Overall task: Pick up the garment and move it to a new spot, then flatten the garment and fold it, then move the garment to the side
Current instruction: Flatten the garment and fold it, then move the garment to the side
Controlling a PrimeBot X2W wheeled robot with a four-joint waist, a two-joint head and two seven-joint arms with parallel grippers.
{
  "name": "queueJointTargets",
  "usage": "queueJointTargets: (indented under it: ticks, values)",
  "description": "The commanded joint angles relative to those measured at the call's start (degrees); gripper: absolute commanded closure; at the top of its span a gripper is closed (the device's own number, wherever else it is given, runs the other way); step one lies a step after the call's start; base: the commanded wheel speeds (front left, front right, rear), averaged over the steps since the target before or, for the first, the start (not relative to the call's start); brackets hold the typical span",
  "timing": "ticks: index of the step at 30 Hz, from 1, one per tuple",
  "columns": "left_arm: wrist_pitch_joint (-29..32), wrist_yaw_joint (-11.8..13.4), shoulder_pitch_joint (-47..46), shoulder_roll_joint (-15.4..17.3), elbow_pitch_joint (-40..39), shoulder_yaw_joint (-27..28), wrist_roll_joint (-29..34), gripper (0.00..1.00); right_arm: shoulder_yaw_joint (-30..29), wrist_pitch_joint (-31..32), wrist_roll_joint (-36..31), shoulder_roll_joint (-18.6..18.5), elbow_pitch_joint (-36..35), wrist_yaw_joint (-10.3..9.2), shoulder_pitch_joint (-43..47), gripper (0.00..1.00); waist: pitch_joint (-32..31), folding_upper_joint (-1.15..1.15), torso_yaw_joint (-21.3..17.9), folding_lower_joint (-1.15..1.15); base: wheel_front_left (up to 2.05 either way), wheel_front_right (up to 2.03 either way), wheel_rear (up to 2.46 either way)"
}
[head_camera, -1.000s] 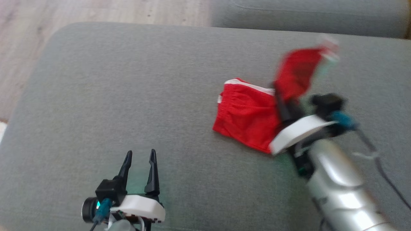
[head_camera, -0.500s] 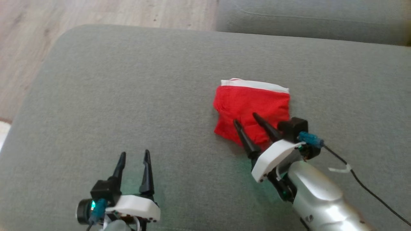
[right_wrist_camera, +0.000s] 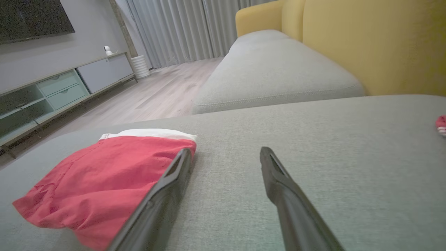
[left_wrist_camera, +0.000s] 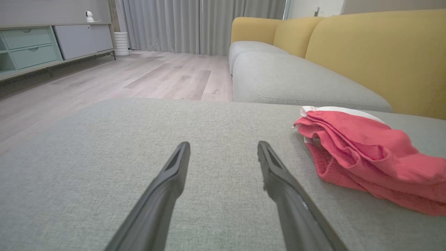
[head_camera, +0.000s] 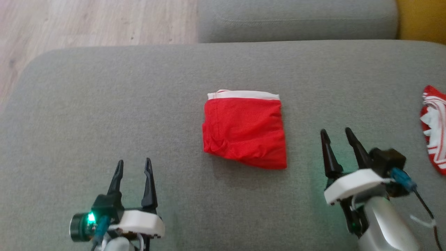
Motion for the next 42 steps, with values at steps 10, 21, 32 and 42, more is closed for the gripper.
queueJointTargets:
  ticks: [10,21,32,42]
  values:
    - [-0.5,0.6,5.4,0.4,-4.3,3.6,4.2,0.00,-1.5,-0.8,-1.7,1.7,-5.2,0.19,7.9,0.00,-3.0,0.00,-2.8,0.00,0.00,0.00,0.00]
    - [-0.5,1.1,6.3,0.4,-5.1,2.9,3.8,0.00,-0.8,-0.8,-0.5,1.8,-5.3,0.19,8.1,0.00,-3.0,0.00,-2.1,0.00,0.00,0.00,0.00]
    - [-0.5,0.5,2.9,0.4,-5.7,-0.7,1.0,0.00,1.7,-0.8,1.6,1.8,0.7,0.19,-3.0,0.00,3.8,0.00,3.3,0.00,0.00,0.00,0.00]
    - [-0.5,0.0,-0.8,0.4,-5.1,-5.0,-0.1,0.00,1.7,-0.8,0.9,1.8,17.8,0.19,-15.3,0.00,8.6,0.00,9.8,0.00,0.00,0.00,0.00]
